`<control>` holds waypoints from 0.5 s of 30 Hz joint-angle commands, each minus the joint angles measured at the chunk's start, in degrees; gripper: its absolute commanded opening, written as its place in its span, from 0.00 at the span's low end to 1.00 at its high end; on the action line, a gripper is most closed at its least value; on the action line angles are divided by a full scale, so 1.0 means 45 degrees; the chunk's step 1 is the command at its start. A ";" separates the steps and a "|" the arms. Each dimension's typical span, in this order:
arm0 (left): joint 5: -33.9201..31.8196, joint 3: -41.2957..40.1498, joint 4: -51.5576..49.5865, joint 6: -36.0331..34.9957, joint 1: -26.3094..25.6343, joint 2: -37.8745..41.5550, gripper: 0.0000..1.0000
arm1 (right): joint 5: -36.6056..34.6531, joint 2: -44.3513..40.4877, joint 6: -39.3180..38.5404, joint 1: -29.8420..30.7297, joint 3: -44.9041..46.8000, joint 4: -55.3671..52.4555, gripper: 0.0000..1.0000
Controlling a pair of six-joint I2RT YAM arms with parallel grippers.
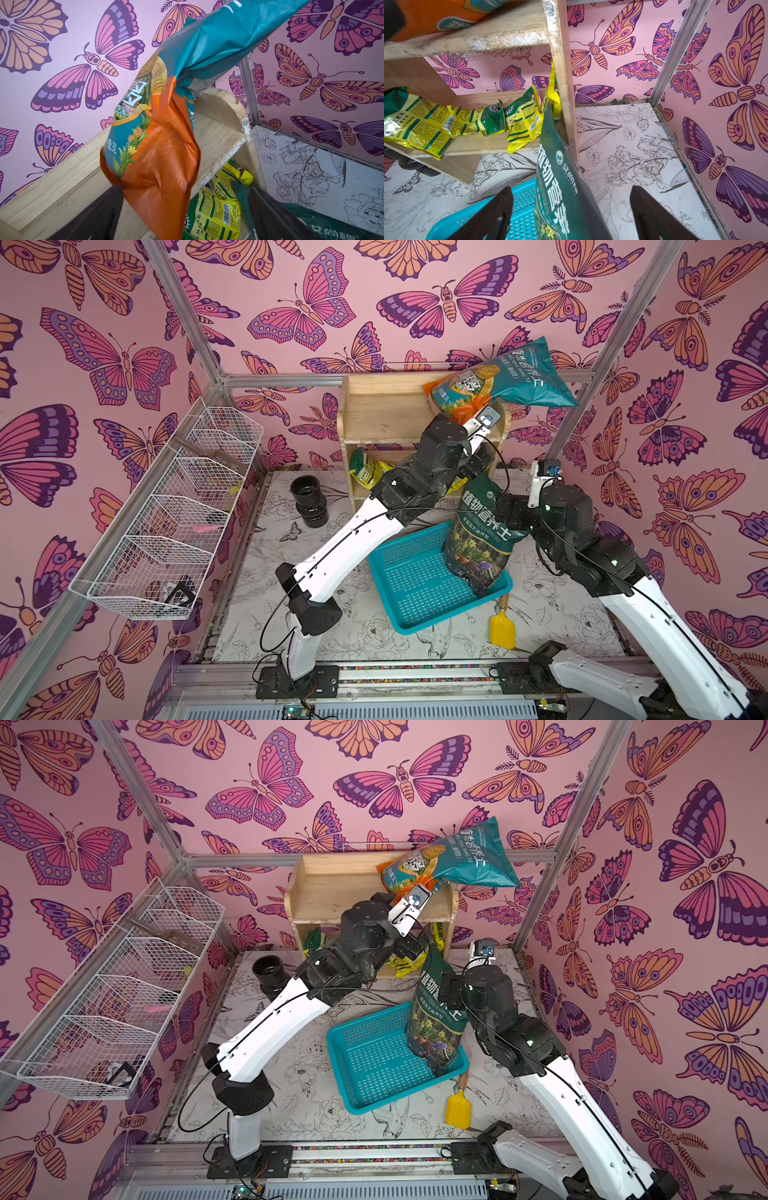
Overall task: Take down the fertilizer bag from the shelf
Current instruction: Pick up the fertilizer bag from the shelf.
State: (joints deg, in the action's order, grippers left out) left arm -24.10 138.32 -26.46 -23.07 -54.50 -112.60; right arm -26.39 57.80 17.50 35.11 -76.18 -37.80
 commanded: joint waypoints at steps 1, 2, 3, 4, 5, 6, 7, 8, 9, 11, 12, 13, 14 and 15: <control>-0.0706 0.2622 0.0867 -0.1566 -0.0157 -0.1998 1.00 | 0.1385 0.0007 0.0089 -0.0902 0.0137 -0.0123 0.91; -0.0989 0.2592 0.1506 -0.2007 -0.0154 -0.2197 1.00 | 0.1538 -0.0003 0.0124 -0.0966 0.0123 -0.0124 0.91; -0.1252 0.2599 0.2137 -0.2516 -0.0150 -0.2440 1.00 | 0.1723 0.0006 0.0124 -0.1014 0.0101 -0.0119 0.91; -0.1455 0.2601 0.2690 -0.2956 -0.0154 -0.2606 1.00 | 0.1828 0.0011 0.0135 -0.1035 0.0077 -0.0096 0.91; -0.1640 0.2618 0.3310 -0.3448 -0.0154 -0.2854 1.00 | 0.1923 0.0007 0.0116 -0.1045 0.0074 -0.0098 0.91; -0.1754 0.2605 0.3802 -0.3807 -0.0145 -0.3025 1.00 | 0.1939 0.0023 0.0087 -0.1067 0.0074 -0.0099 0.91; -0.1732 0.2612 0.4184 -0.4168 -0.0115 -0.3225 1.00 | 0.1973 0.0026 0.0065 -0.1065 0.0074 -0.0109 0.91; -0.1610 0.2637 0.4321 -0.4283 -0.0044 -0.3351 1.00 | 0.2035 0.0046 0.0076 -0.1079 0.0094 -0.0096 0.91; -0.1487 0.2642 0.4347 -0.4228 0.0037 -0.3466 1.00 | 0.2090 0.0081 0.0074 -0.1085 0.0079 -0.0104 0.91; -0.1402 0.2626 0.4289 -0.3852 0.0223 -0.3582 1.00 | 0.2154 0.0136 0.0077 -0.1089 0.0084 -0.0073 0.91; -0.1437 0.2604 0.4278 -0.3746 0.0301 -0.3628 1.00 | 0.2192 0.0155 0.0077 -0.1103 0.0098 -0.0024 0.91; -0.1502 0.2587 0.4322 -0.3772 0.0393 -0.3693 1.00 | 0.2214 0.0189 0.0067 -0.1104 0.0094 0.0001 0.91; -0.1672 0.2592 0.4438 -0.3931 0.0496 -0.3776 1.00 | 0.2285 0.0221 0.0076 -0.1104 0.0079 0.0041 0.91; -0.1817 0.2591 0.4536 -0.4034 0.0590 -0.3828 1.00 | 0.2351 0.0241 0.0077 -0.1104 0.0074 0.0074 0.91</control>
State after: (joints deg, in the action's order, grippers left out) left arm -30.11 150.08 -8.67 -39.72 -54.08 -129.23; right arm -17.43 58.50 17.78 30.44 -76.09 -37.71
